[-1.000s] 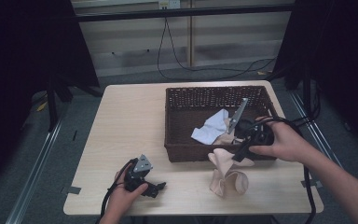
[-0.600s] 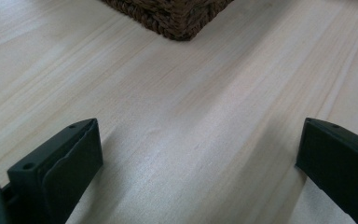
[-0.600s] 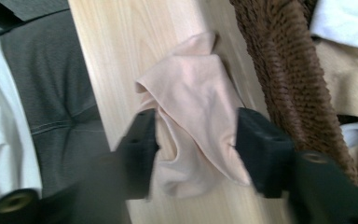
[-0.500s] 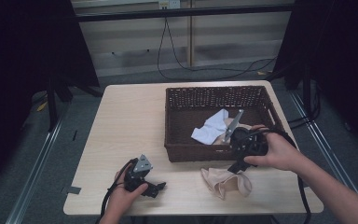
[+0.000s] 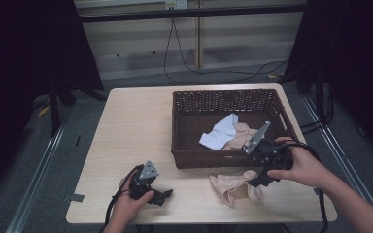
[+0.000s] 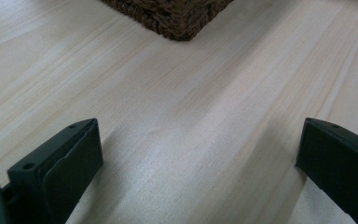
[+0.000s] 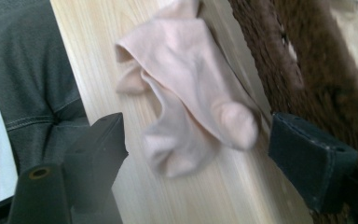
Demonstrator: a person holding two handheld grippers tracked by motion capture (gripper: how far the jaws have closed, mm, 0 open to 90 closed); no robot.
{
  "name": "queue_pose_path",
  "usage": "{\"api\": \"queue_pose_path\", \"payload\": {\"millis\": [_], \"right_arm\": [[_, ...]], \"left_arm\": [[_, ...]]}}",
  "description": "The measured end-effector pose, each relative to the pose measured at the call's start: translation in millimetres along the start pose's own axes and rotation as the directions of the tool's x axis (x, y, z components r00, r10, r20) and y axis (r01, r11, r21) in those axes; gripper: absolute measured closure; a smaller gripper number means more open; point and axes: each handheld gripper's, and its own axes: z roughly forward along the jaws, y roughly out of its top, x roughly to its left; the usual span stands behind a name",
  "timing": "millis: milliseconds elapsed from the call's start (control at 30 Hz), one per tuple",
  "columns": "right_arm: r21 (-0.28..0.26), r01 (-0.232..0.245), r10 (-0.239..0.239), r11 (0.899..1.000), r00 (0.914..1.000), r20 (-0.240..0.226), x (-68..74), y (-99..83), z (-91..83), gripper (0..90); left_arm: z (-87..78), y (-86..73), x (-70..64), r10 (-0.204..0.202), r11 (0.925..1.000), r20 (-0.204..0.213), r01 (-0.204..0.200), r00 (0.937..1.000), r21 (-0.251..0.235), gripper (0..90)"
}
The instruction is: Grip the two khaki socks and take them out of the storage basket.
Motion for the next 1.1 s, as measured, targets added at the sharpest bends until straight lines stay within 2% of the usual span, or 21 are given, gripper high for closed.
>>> {"api": "queue_pose_path", "payload": {"millis": [200,300,467,633,700,867,967,1000,1100], "right_arm": [[-0.033,-0.009,0.009,0.999,0.9999,0.01,-1.9,-15.0,0.2,16.0],[-0.066,-0.022,0.024,0.998,0.9995,0.019,-3.9,-28.2,3.2,14.3],[-0.077,-0.027,0.029,0.997,0.9993,0.021,-3.8,-38.8,7.6,13.3],[-0.084,-0.028,0.03,0.996,0.9993,0.02,-3.9,-54.3,19.8,11.5],[-0.094,-0.028,0.032,0.995,0.9985,0.044,-3.9,-60.0,23.7,11.2],[-0.111,-0.035,0.042,0.993,0.9976,0.056,-3.8,-77.1,35.5,8.4],[-0.109,-0.033,0.043,0.994,0.9947,0.094,-3.5,-86.8,44.2,6.5],[-0.117,-0.037,0.05,0.992,0.9935,0.103,-3.2,-89.2,45.7,6.5],[-0.136,-0.064,0.077,0.989,0.9927,0.093,-3.6,-98.0,51.4,5.6]], "left_arm": [[0.0,0.0,0.0,-0.001,1.0,0.0,0.001,1.0,0.0,0.0],[0.0,0.0,0.0,0.0,1.0,0.0,0.0,1.0,0.0,0.0],[0.0,0.0,0.0,0.0,1.0,0.0,0.0,1.0,0.0,0.0],[0.0,0.0,0.0,0.0,1.0,0.0,0.0,1.0,0.0,0.0],[0.0,0.0,-0.1,-0.001,1.0,0.0,0.001,1.0,-0.001,0.0],[0.0,-0.1,-0.1,-0.001,1.0,-0.001,0.001,1.0,-0.001,0.0],[-0.1,-0.2,-0.2,-0.001,1.0,-0.002,0.001,1.0,-0.001,0.0],[0.0,-0.1,-0.1,0.0,1.0,-0.002,0.0,1.0,-0.003,0.0],[0.0,-0.2,-0.2,0.0,1.0,-0.003,0.0,1.0,-0.004,0.0]]}}
